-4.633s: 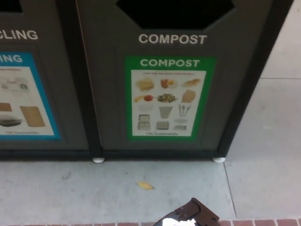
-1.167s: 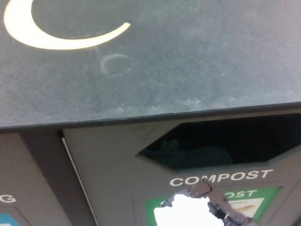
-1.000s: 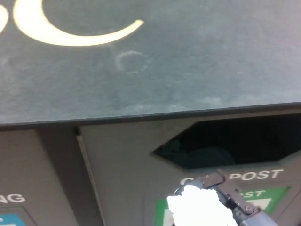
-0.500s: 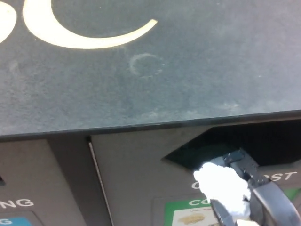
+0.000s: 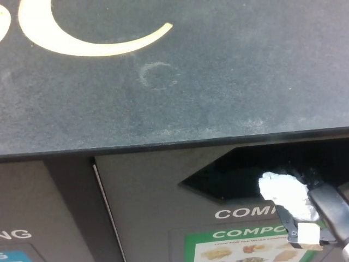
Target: Pick up a piece of paper from the table and walk towards the trash can and throw it into compost
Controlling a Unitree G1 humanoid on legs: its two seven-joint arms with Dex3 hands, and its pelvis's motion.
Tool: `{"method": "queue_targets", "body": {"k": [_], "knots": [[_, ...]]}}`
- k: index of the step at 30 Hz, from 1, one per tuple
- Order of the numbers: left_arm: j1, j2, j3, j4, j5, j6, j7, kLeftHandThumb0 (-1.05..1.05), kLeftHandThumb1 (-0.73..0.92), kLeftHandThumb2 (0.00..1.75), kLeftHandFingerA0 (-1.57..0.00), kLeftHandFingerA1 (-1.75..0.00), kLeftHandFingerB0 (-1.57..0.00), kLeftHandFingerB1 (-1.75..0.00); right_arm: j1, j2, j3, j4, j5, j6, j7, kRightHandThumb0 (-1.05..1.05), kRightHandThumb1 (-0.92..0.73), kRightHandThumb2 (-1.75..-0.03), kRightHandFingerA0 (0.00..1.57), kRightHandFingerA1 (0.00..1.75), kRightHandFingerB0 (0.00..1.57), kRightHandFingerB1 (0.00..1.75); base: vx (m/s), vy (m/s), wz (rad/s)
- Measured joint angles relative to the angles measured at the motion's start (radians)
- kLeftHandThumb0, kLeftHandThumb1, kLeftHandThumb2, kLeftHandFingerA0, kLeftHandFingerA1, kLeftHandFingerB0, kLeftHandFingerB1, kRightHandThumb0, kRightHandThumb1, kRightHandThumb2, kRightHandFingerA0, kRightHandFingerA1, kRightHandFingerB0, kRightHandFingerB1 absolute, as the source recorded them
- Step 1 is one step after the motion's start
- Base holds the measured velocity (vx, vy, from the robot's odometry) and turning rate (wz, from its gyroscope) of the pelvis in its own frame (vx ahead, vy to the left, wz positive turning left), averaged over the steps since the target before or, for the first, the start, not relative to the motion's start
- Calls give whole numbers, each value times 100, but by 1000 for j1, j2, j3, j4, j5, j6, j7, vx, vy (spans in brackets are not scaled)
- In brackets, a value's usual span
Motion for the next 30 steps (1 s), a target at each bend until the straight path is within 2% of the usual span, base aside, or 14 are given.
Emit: {"method": "queue_targets", "body": {"k": [3, 4, 6, 16, 17, 22, 23, 25, 26, 29, 30], "knots": [[0, -4, 7, -1, -3, 0, 0, -5, 63, 77, -94, -97, -85, -77, -25, -16, -1, 56, -29, -7, 10, -16, -62, -112, 77, 175, 64, 162, 0, 0, 0], [1, -5, 9, 0, -3, 0, 0, -6, 62, 75, -92, -91, -84, -74, -34, -24, -1, 72, -38, -8, 13, -21, -68, -103, 75, 175, 61, 163, 0, 0, 0], [1, -5, 12, 5, -4, 0, 0, -6, 63, 76, -91, -90, -84, -75, -51, -33, -3, 99, -56, -8, 20, -22, -69, -101, 75, 175, 60, 163, 0, 0, 0], [-3, -6, 15, 39, -4, 1, -4, -10, 67, 68, -89, -90, -82, -74, -253, -33, 16, 250, -145, -9, 44, -23, -68, -99, 78, 175, 63, 158, 0, 0, 0], [-5, -6, 15, 41, -4, 1, -4, -7, 65, 71, -89, -87, -80, -71, -267, -33, 19, 265, -154, -9, 45, -26, -74, -89, 76, 175, 61, 156, 0, 0, 0], [-11, -6, 16, 47, -4, 1, -7, -7, 65, 71, -89, -87, -80, -71, -329, -24, 55, 345, -203, -10, 48, -26, -74, -89, 76, 175, 61, 156, 0, 0, 0], [-12, -6, 16, 47, -4, 1, -7, -8, 64, 74, -89, -92, -81, -73, -331, -24, 56, 348, -205, -10, 48, -26, -80, -79, 73, 175, 58, 155, 0, 0, 0], [-12, -6, 16, 48, -4, 1, -7, -8, 64, 74, -89, -92, -81, -73, -341, -20, 65, 367, -222, -10, 48, -26, -80, -79, 73, 175, 58, 155, 0, 0, 0], [-11, -6, 16, 48, -3, 1, -7, -10, 65, 68, -88, -93, -83, -73, -360, -12, 77, 388, -237, -10, 49, -23, -74, -90, 76, 175, 61, 155, 0, 0, 0], [-10, -7, 14, 46, -3, 1, -7, -10, 65, 68, -88, -93, -83, -73, -409, 16, 98, 438, -256, -14, 49, -23, -74, -90, 76, 175, 61, 155, 0, 0, 0], [-10, -7, 14, 44, -3, 1, -7, -11, 67, 66, -89, -86, -81, -71, -433, 32, 105, 465, -264, -15, 48, -26, -76, -83, 77, 175, 62, 156, 0, 0, 0]]}}
